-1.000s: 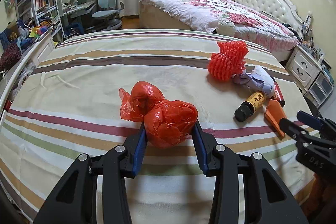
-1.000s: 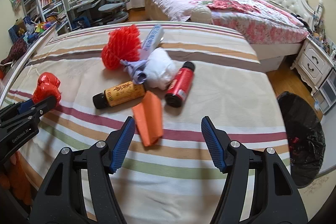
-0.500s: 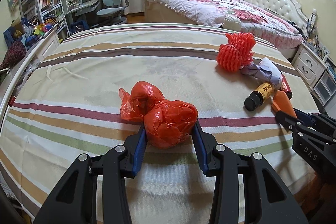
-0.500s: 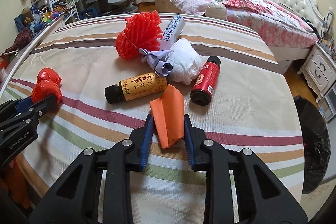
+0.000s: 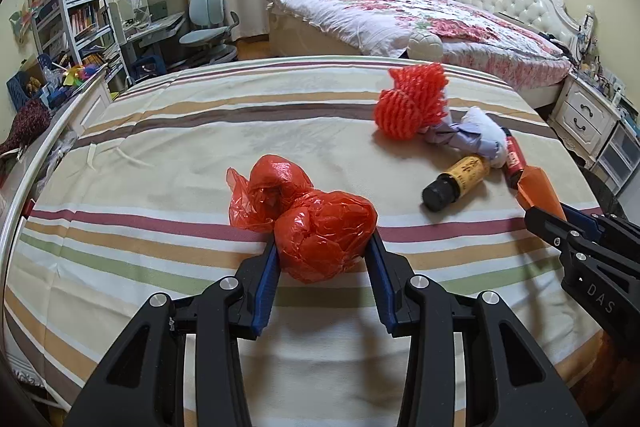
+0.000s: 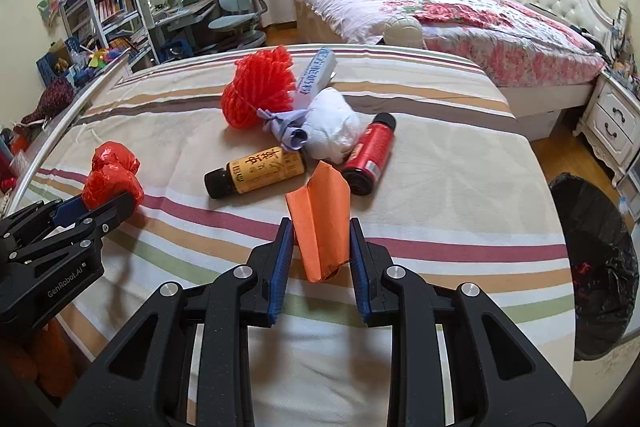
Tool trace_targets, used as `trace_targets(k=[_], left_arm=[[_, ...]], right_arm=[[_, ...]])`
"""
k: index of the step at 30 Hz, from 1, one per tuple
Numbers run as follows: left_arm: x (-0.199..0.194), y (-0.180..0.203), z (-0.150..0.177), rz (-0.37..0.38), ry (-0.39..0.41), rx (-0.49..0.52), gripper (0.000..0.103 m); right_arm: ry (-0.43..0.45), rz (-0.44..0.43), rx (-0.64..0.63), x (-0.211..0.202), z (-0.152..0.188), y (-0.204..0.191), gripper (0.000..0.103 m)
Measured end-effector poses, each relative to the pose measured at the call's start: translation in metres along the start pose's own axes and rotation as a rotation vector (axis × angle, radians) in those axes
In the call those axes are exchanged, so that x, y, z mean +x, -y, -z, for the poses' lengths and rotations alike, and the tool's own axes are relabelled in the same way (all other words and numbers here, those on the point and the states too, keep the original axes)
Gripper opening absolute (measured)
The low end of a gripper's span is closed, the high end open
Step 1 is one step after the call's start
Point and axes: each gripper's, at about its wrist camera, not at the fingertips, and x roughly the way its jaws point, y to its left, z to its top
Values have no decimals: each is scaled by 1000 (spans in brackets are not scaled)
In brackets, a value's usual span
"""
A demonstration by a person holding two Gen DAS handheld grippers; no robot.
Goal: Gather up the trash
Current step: 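Carry the red bag and orange paper over the black bin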
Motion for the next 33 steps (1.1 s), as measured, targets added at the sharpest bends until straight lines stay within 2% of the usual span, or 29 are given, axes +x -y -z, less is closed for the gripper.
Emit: trace_targets(k=[9,20,33], left_arm=[[-10,27,-13,30,35,34,41],[-11,68,-28,96,63,70,41],[-23,138,-45,246,118,165,41]], right_arm=[[37,35,35,-14,-2,26,27],[72,123,104,-30,-3,76,27],[103,284,258,-58,8,162,27]])
